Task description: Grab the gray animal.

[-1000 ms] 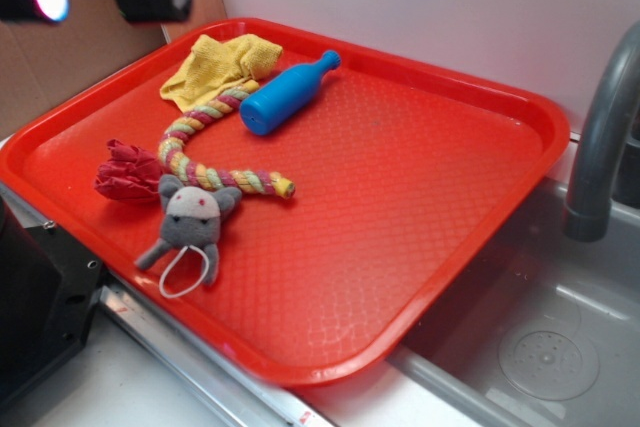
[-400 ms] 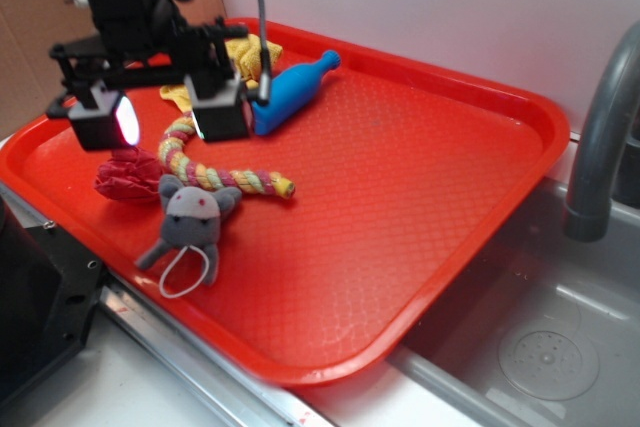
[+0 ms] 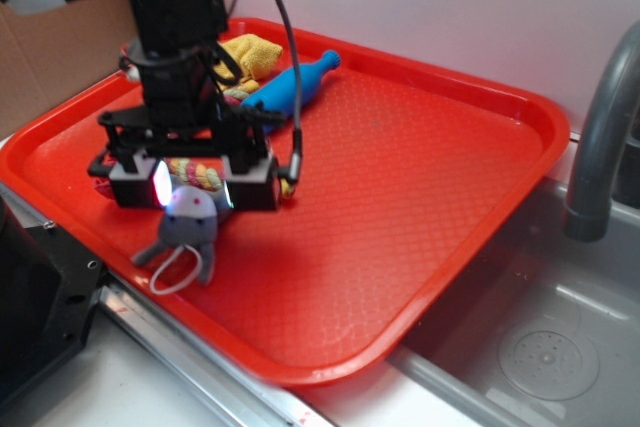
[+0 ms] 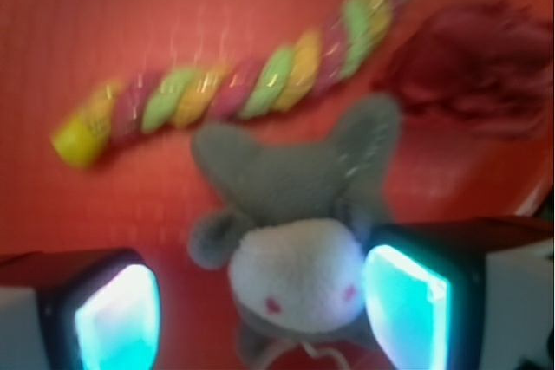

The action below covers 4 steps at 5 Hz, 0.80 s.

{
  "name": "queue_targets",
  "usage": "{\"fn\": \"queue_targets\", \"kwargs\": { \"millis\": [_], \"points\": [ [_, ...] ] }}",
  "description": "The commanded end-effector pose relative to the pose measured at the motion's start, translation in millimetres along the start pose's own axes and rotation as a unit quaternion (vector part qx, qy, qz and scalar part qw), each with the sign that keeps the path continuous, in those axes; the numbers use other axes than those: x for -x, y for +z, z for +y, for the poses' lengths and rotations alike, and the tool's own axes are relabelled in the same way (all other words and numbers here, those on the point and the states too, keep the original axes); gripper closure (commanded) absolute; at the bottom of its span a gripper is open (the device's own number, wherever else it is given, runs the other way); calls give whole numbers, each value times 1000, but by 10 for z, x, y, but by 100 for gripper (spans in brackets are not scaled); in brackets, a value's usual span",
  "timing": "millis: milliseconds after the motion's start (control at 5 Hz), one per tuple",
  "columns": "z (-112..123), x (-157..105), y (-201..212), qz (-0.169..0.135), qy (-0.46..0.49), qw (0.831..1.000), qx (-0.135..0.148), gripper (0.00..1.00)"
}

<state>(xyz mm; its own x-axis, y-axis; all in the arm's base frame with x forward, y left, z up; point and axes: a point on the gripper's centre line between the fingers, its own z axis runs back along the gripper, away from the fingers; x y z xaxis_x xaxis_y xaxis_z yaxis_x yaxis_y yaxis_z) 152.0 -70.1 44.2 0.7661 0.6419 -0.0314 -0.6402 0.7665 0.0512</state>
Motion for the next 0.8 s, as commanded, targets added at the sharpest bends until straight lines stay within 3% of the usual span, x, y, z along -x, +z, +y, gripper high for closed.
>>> {"fn": "queue_targets", "kwargs": {
  "millis": [0, 200, 600],
  "points": [
    [6, -21, -176, 5, 12, 1000, -15, 0],
    [45, -49, -190, 1, 20, 1000, -13, 100],
    [68, -86, -182, 3, 22, 1000, -14, 100]
  ]
}}
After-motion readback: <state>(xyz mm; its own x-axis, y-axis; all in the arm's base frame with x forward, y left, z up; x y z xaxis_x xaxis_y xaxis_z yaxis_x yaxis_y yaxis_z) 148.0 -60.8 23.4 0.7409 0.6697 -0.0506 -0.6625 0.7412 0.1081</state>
